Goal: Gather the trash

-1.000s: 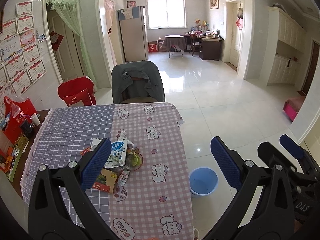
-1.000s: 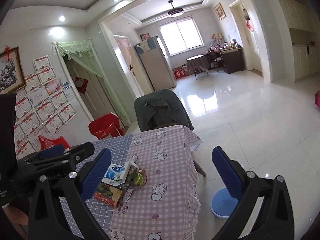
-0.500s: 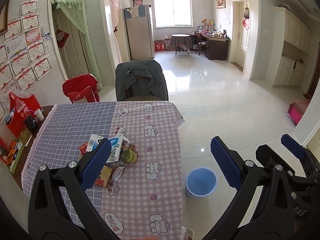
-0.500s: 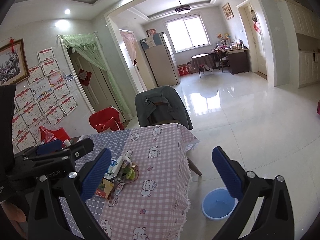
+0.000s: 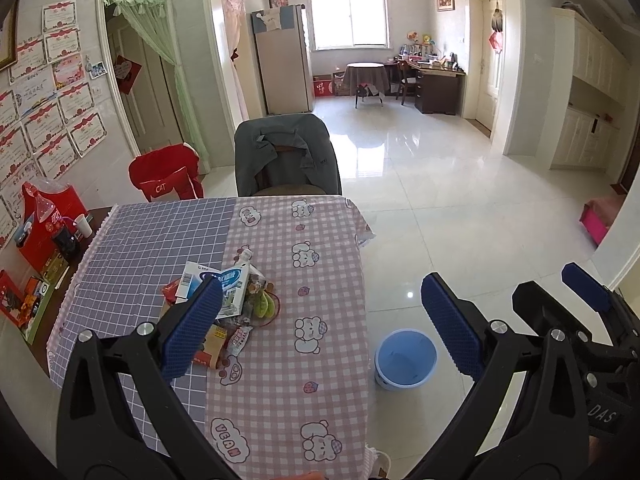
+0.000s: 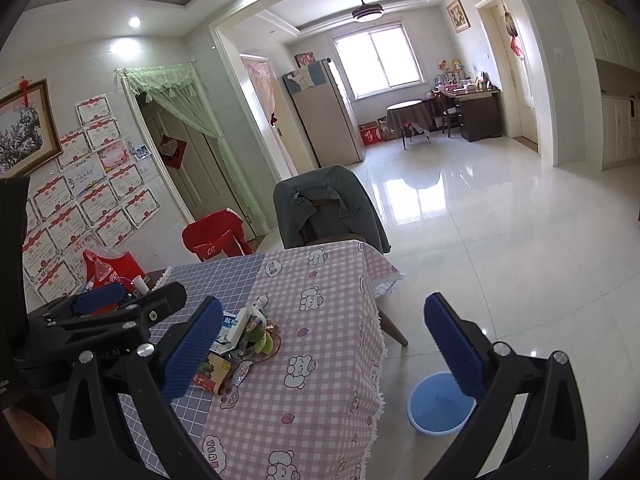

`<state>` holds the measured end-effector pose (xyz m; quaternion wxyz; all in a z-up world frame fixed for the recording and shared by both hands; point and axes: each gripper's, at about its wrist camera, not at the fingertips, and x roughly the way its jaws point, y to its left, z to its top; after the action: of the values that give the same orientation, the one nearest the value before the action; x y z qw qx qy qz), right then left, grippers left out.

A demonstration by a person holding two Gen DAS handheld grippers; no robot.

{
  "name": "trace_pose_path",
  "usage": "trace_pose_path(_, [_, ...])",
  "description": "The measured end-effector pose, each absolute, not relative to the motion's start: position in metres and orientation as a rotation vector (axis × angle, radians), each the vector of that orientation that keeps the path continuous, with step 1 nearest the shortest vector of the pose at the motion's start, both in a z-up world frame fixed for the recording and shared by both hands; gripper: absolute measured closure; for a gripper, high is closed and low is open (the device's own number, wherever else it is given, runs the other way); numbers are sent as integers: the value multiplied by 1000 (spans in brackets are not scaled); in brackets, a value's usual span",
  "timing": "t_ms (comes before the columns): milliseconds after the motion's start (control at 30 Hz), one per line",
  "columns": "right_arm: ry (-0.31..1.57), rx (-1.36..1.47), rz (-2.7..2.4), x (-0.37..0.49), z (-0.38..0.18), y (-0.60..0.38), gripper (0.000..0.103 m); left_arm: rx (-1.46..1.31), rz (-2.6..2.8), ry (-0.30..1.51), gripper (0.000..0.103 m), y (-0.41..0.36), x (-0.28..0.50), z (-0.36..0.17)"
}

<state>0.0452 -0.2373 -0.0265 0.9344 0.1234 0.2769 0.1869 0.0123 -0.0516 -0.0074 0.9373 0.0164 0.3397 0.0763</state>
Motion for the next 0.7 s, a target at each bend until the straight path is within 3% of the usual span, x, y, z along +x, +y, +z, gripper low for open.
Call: trace_pose_path(700, [709, 218, 338, 78, -59, -161, 4, -51, 153, 816, 5, 38, 40, -49])
